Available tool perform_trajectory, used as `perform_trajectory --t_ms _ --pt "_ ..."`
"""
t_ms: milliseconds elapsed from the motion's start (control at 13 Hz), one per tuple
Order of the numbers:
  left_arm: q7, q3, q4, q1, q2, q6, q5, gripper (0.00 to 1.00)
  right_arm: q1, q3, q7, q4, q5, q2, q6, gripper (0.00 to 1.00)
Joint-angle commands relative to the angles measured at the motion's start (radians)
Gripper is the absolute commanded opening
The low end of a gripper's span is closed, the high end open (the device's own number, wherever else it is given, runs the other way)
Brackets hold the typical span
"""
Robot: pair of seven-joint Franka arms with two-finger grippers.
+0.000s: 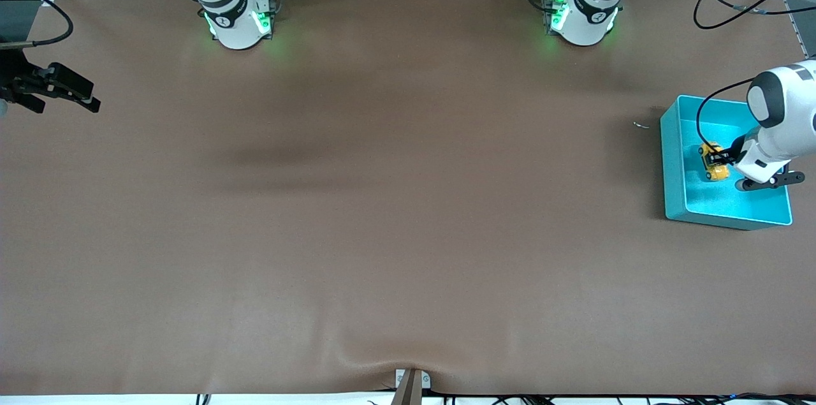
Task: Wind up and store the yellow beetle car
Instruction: 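Lower the car into the bin and open the left gripper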
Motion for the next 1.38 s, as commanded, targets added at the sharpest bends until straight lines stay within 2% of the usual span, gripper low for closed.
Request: perform_trajectory --t_ms 0,154,538,769,923,1000,1154,1308 --pt "-0.006 -0.007 0.018 0.009 0.015 0.011 0.023 0.54 -0.017 0.013 0.012 -0.001 0.013 -0.008 -0.01 1.0" --pt "-0.021 -0.013 0.028 0.009 0.01 0.009 0.009 1.0 -0.017 0.013 0.012 -0.001 0.013 -0.008 -0.008 1.0" --pt "-0.092 -0.05 0.058 0.001 -0.045 -0.017 0.006 1.0 -0.017 0.013 0.012 -0.001 0.013 -0.008 -0.007 1.0" --pt "-0.067 -0.097 0.108 0.0 -0.157 -0.182 0.006 1.0 -0.016 0.013 0.012 -0.001 0.013 -0.008 -0.007 1.0" --pt "-0.043 -0.165 0.223 -0.016 -0.214 -0.382 -0.035 1.0 -0.017 0.013 0.012 -0.001 0.013 -0.008 -0.007 1.0" --pt "-0.041 -0.179 0.316 -0.031 -0.22 -0.485 -0.094 1.0 -0.017 0.013 0.012 -0.001 0.013 -0.007 -0.007 1.0" --pt "-0.037 -0.18 0.493 -0.068 -0.226 -0.682 -0.194 1.0 -0.017 0.013 0.012 -0.001 0.013 -0.007 -0.007 1.0" --pt "-0.037 -0.18 0.584 -0.111 -0.257 -0.779 -0.251 1.0 -0.017 0.013 0.012 -0.002 0.013 -0.007 -0.004 1.0"
